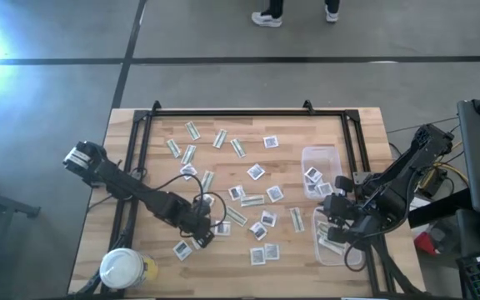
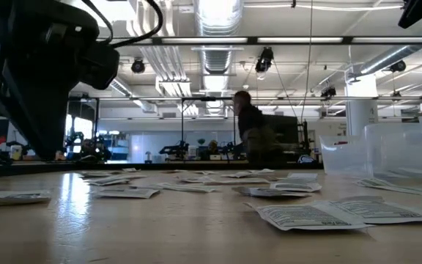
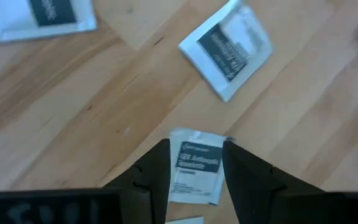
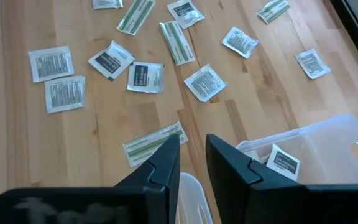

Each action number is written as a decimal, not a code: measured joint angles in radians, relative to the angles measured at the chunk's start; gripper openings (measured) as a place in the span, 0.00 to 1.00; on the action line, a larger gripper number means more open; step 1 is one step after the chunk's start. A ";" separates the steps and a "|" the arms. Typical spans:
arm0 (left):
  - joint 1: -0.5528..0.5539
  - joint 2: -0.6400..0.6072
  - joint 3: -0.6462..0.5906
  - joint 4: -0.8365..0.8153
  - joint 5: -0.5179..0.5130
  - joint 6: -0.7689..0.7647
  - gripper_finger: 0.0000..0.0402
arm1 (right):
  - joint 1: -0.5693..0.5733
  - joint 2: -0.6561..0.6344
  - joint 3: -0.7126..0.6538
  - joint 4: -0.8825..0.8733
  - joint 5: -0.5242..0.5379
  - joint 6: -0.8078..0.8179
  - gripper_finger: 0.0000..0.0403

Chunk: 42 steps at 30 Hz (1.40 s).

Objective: Pick & Place First Aid Supplies
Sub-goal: Put the towelette pack into the top bin

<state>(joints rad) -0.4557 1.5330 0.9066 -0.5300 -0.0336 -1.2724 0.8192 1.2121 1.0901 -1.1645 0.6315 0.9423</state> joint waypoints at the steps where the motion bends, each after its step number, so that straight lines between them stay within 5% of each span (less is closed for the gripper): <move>1: 0.000 0.000 -0.008 0.004 0.004 -0.004 0.34 | 0.000 0.000 0.000 0.000 0.000 0.000 0.18; 20: -0.034 0.053 -0.104 0.144 0.005 0.070 0.34 | 0.000 0.000 0.000 0.002 0.000 -0.003 0.18; 32: -0.047 0.141 -0.075 0.049 -0.041 0.070 0.34 | 0.000 0.000 0.000 0.004 0.000 -0.003 0.19; 42: -0.047 0.195 -0.078 0.042 -0.050 0.063 0.19 | 0.000 0.000 0.000 0.004 0.000 -0.003 0.18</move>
<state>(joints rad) -0.5022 1.7283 0.8283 -0.4878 -0.0839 -1.2092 0.8196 1.2125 1.0901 -1.1608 0.6312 0.9390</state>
